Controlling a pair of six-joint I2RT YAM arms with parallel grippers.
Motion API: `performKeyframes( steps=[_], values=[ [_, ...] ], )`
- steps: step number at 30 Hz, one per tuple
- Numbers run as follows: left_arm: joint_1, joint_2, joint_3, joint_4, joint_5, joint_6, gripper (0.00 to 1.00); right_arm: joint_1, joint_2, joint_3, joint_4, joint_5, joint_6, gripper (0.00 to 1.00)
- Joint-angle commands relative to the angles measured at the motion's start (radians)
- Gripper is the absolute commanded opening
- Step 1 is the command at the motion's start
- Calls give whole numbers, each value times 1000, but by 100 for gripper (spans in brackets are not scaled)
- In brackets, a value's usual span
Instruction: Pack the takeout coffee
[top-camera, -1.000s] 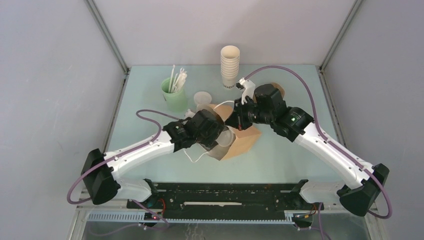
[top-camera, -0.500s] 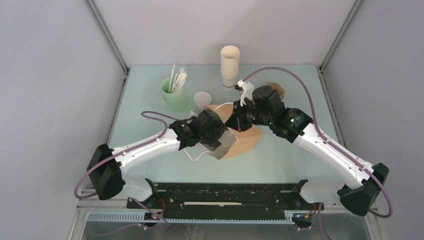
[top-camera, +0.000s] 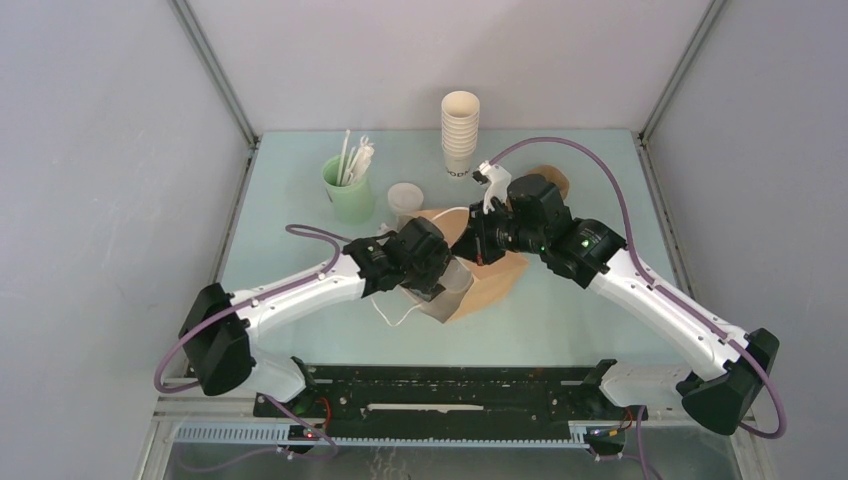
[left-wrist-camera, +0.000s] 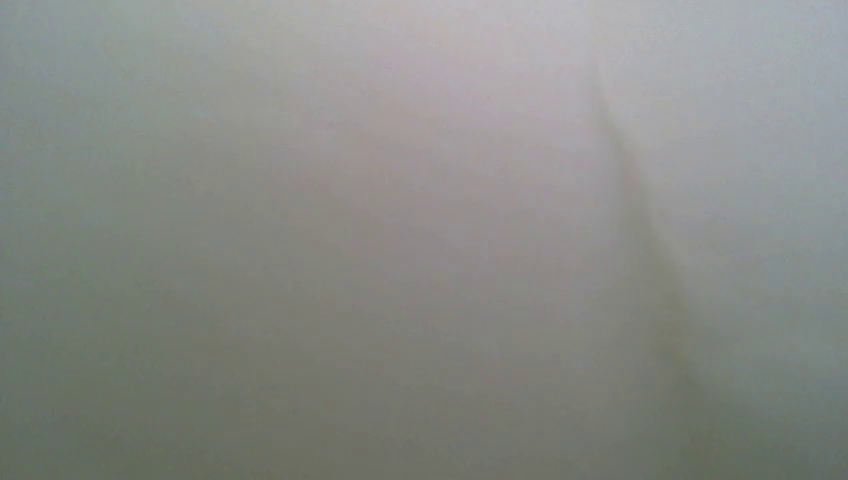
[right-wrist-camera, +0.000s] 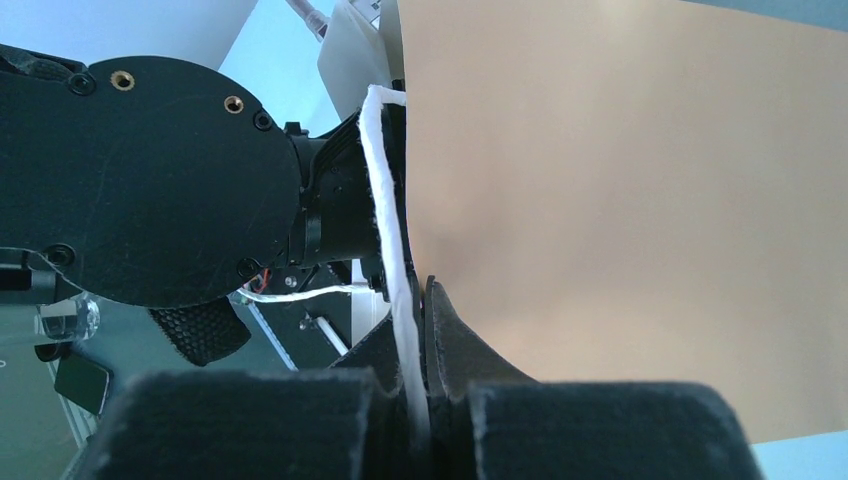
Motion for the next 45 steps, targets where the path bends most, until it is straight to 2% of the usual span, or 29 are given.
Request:
performKeyframes(
  steps=[1, 20, 34, 40, 45],
  values=[
    [-4, 22, 38, -77, -2, -9, 0, -8, -21, -1, 37, -15, 23, 0],
    [0, 106, 35, -25, 42, -9, 0, -31, -28, -1, 27, -44, 32, 0],
    [8, 110, 55, 1, 56, 33, 13, -59, -21, -1, 36, -84, 25, 0],
    [23, 80, 82, -19, 42, 79, 3, -60, -33, -1, 16, -77, 13, 0],
    [43, 7, 162, -121, 14, 187, 0, -78, -57, -1, -15, -42, 24, 0]
  ],
)
